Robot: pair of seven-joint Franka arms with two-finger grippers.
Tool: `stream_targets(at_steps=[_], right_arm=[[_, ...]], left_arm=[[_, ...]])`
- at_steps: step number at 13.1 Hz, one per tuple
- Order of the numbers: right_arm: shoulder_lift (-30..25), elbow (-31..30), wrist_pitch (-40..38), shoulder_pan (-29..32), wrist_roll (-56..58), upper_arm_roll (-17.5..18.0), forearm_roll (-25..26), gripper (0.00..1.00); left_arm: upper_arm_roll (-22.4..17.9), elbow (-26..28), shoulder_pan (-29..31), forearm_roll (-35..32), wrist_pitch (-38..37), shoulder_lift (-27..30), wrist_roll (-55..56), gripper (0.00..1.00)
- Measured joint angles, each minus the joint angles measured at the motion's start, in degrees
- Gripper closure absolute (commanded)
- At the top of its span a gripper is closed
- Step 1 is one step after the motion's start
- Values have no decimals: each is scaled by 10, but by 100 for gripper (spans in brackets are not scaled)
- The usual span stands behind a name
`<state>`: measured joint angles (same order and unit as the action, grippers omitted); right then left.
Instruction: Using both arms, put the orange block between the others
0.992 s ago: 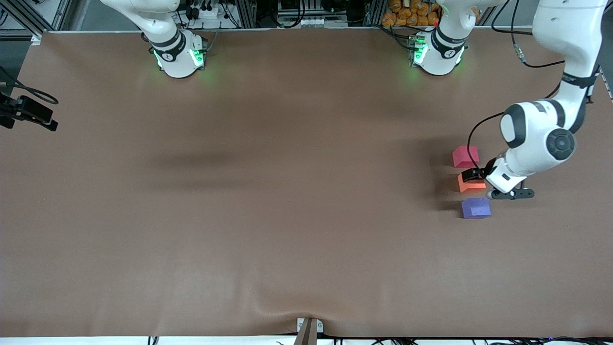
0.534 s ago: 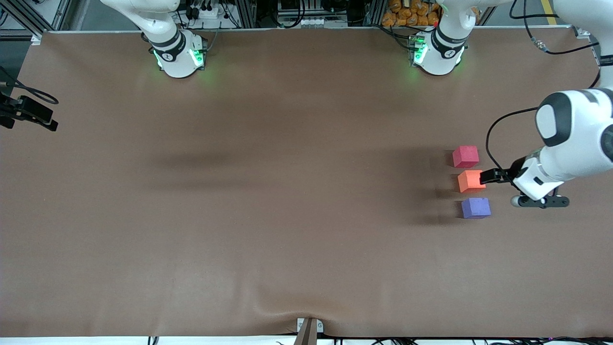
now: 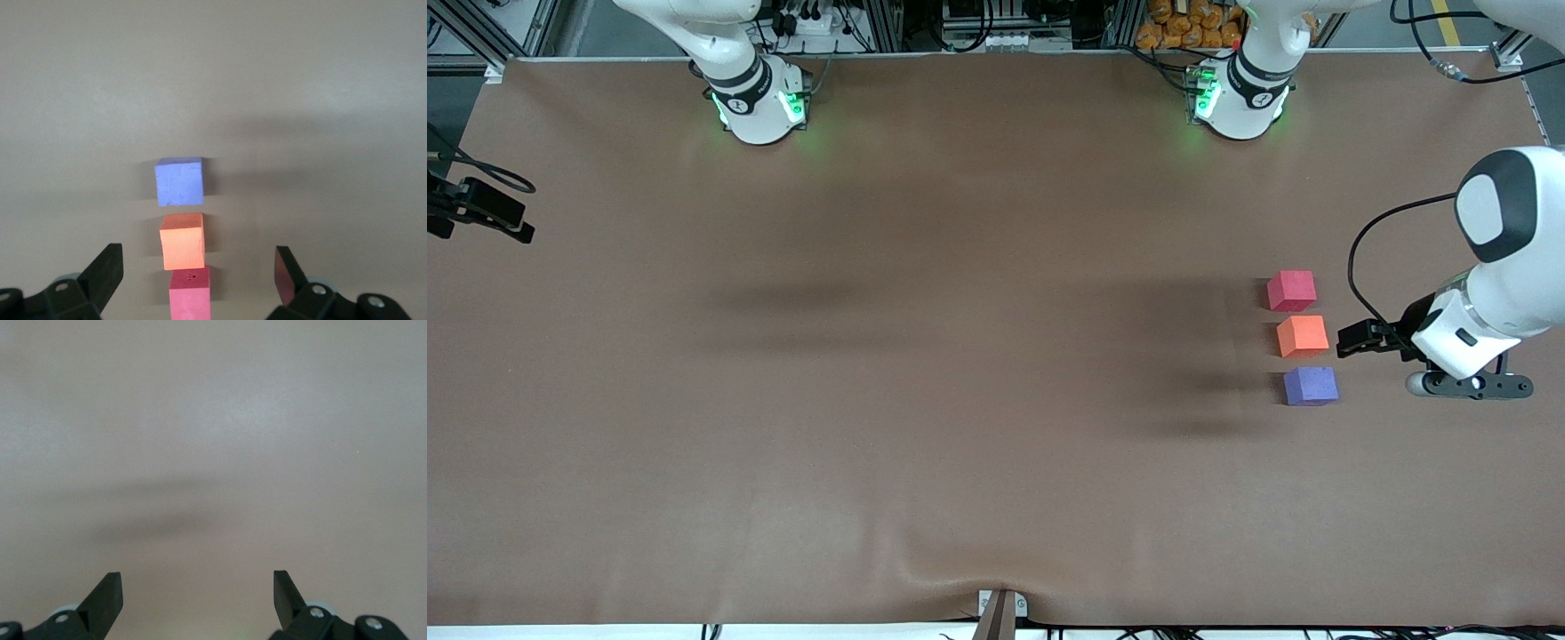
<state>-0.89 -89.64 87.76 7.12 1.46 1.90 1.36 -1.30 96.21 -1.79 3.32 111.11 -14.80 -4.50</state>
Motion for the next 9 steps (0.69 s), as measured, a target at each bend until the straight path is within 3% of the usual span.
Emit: stream_targets(at_steps=[4,9], right_arm=[[0,0,0,0,0,0,0,0],[0,0,-2,0,0,1,0,0]], left_arm=[[-19,-86,-19,-8,-102,28,0,0],[-22,-119,-20,-9,-212,126,2,0]])
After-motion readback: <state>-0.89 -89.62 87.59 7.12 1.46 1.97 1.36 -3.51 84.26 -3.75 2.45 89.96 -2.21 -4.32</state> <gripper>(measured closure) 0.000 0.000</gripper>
